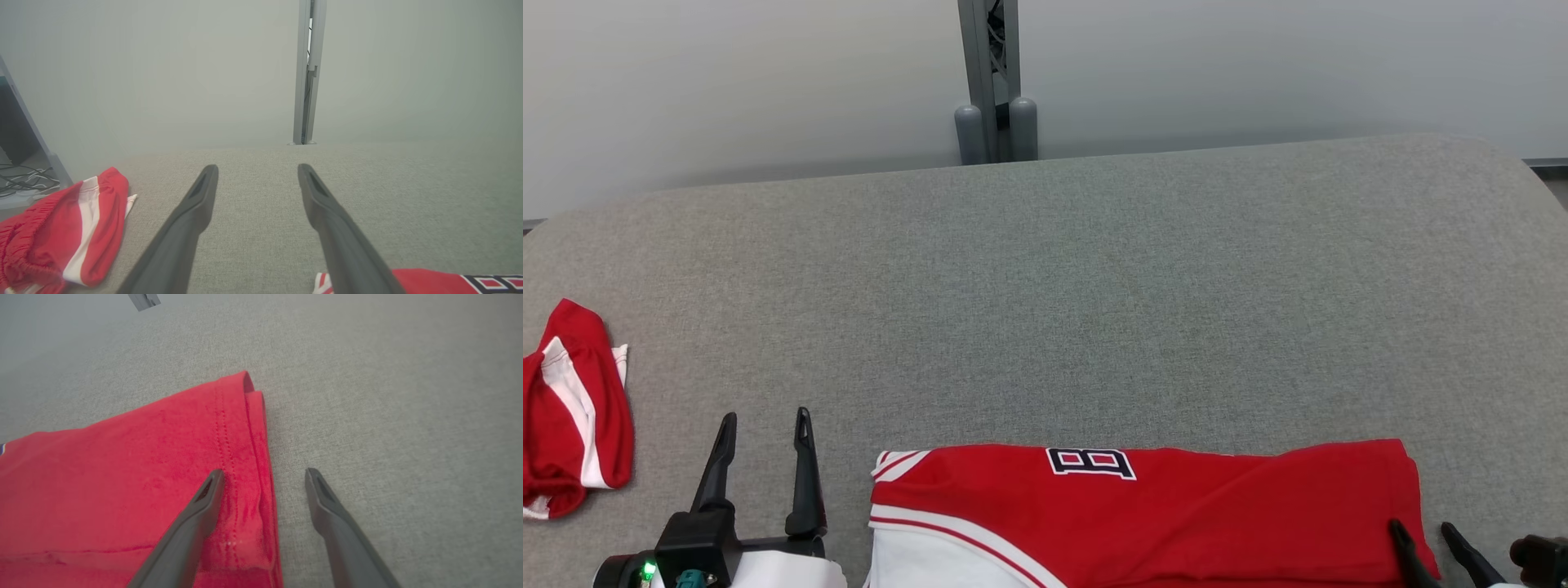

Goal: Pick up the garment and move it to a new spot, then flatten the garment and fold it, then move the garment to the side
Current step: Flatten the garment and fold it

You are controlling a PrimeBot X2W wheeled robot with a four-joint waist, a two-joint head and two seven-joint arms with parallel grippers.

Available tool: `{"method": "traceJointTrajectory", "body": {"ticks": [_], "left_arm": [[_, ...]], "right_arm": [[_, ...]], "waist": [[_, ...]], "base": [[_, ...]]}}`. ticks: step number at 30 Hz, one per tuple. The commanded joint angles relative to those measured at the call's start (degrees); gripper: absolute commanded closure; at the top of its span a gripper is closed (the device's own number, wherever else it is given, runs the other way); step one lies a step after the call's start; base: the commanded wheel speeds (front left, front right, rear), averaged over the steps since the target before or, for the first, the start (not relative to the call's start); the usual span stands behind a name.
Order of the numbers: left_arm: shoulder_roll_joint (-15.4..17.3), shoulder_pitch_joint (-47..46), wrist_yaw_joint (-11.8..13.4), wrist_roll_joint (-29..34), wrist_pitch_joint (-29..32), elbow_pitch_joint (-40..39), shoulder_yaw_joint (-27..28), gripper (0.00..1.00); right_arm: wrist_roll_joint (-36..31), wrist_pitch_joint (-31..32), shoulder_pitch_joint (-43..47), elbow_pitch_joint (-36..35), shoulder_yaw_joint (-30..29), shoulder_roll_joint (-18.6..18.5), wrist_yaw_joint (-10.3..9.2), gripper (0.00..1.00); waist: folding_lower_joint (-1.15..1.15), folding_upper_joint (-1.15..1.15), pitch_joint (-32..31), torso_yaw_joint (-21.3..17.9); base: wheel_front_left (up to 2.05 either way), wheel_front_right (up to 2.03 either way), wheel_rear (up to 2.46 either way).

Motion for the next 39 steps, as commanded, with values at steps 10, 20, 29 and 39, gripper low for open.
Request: {"method": "traceJointTrajectory", "body": {"ticks": [10, 20, 29, 39], "left_arm": [[0.22, -1.39, -1.85, 1.94, -0.18, -0.04, 1.49, 0.00], [0.22, -0.97, -1.82, 1.93, -0.18, -0.04, 1.26, 0.00], [0.22, -1.35, -1.83, 1.58, -0.18, 0.38, 1.01, 0.00], [0.22, -0.65, -1.72, 1.11, -0.18, 0.50, 0.89, 0.00]], "right_arm": [[6.58, 0.03, -2.95, 3.20, 6.68, -0.03, -0.01, 0.00], [10.30, 0.36, -4.35, 4.02, 12.88, 1.50, 0.06, 0.00], [13.13, 0.44, -5.00, 3.66, 16.68, 2.02, 0.20, 0.50], [11.38, 0.01, -7.35, 3.96, 14.33, -0.87, -0.03, 1.00]], "waist": [[0.00, 0.00, 1.08, 0.32], [0.00, 0.00, 0.81, 0.71], [0.00, 0.00, 0.50, 1.03], [0.00, 0.00, 0.07, 0.97]], "base": [[0.00, 0.00, 0.00], [0.00, 0.00, 0.00], [0.00, 0.00, 0.00], [0.00, 0.00, 0.00]]}}
